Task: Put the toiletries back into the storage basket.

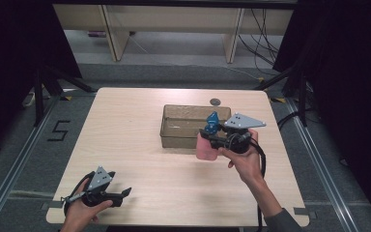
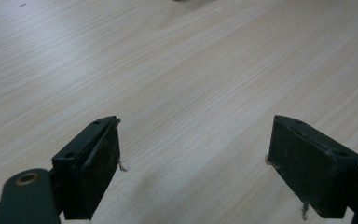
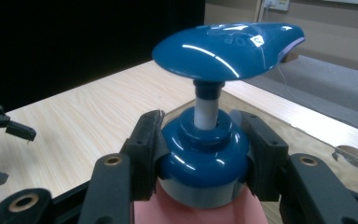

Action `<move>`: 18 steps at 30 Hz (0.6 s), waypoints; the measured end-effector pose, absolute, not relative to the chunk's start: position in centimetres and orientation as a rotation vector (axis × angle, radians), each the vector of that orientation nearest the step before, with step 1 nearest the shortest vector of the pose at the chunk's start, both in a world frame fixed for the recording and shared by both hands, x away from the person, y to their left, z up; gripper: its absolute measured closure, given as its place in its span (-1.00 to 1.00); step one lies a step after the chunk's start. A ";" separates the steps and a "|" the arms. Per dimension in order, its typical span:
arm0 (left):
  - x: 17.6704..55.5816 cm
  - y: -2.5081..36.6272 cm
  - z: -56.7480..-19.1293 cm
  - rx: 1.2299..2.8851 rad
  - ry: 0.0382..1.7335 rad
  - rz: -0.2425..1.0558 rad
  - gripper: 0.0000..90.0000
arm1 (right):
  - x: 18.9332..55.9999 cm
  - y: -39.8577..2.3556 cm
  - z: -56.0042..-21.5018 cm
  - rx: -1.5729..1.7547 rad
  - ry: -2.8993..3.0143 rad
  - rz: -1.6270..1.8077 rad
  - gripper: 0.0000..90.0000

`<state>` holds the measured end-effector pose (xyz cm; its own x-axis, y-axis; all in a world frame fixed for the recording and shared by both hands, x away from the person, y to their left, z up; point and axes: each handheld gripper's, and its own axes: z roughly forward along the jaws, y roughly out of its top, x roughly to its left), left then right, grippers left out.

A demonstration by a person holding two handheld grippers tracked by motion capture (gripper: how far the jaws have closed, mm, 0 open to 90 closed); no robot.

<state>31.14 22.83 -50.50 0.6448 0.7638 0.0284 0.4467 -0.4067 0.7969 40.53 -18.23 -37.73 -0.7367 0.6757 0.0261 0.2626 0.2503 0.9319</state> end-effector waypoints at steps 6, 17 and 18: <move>31.2 22.8 -50.5 2.062 0.935 0.502 -0.64 | 41.1 -18.3 -37.2 0.873 2.132 1.501 0.19; 31.2 22.9 -50.5 2.050 0.939 0.505 -0.64 | 42.9 -19.1 -36.1 0.888 2.059 1.513 0.19; 31.2 23.0 -50.5 2.065 0.932 0.507 -0.64 | 42.9 -19.2 -36.1 0.908 2.044 1.503 0.19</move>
<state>31.18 22.97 -50.48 0.6488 0.7602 0.0331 0.4408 -0.4110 0.7980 42.88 -19.20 -36.06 -0.6860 0.7270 0.0294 0.2448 0.1925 0.9503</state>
